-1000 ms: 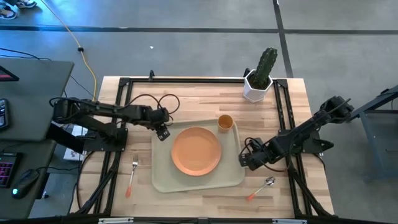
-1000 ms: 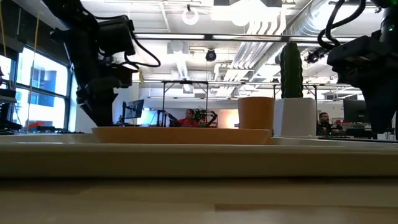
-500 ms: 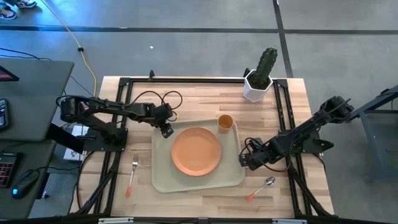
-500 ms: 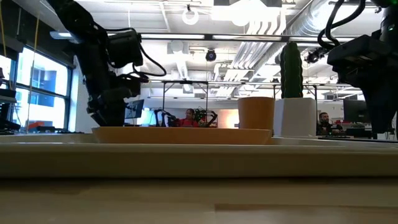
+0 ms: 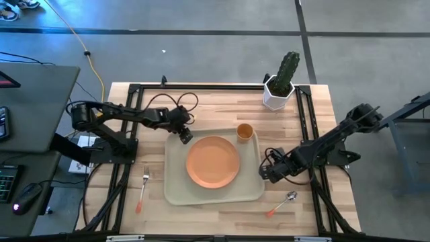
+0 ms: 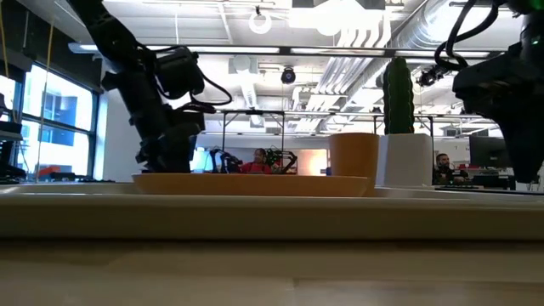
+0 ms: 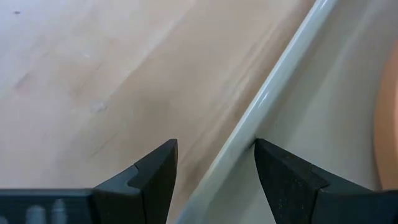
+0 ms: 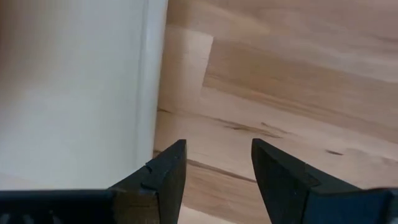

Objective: Pick and place plate/cup/fork/spoon on tray
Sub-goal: Adjust the gray tray, then put the orange spoon beside the orange plate on the gray tray

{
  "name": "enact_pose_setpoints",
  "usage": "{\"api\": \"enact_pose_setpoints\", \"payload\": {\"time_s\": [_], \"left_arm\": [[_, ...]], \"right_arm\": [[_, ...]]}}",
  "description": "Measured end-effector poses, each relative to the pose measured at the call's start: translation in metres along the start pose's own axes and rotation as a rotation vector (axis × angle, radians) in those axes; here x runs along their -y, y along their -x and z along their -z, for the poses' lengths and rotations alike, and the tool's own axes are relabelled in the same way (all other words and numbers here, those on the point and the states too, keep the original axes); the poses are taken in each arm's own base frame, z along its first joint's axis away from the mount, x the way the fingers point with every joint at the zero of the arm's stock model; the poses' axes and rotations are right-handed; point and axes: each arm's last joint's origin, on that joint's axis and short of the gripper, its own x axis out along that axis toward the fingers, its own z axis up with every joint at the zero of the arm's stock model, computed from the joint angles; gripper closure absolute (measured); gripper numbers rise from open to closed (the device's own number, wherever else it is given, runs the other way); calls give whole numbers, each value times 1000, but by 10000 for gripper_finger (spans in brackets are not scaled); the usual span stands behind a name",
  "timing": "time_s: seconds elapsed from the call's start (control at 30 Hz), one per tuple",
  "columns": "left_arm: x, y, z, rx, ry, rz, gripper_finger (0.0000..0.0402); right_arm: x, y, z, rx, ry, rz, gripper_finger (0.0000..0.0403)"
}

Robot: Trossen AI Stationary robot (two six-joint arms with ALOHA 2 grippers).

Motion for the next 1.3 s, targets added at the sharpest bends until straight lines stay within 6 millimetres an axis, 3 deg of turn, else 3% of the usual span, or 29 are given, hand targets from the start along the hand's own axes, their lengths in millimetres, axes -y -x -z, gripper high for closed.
{"api": "enact_pose_setpoints", "payload": {"time_s": [0.3, 0.47, 0.63, 0.83, 1.07, 1.3], "left_arm": [[-15, 3, -14, 62, 71, -21, 200], [-13, 27, -30, 94, 109, 2, 200], [-4, 59, -40, 199, 120, 33, 200], [14, 93, -36, 309, 162, 135, 200], [34, 121, -22, 413, 213, 116, 200], [51, 131, -8, 405, 230, 167, 200]], "right_arm": [[11, 16, -5, 6, -27, 20, 232], [12, 21, 2, -144, -97, 17, 232], [13, 25, 27, -202, -94, -40, 232], [33, 28, 53, -221, -71, 57, 232], [51, 26, 54, -230, -17, 211, 232], [56, -1, 54, -264, 19, 83, 232]]}}
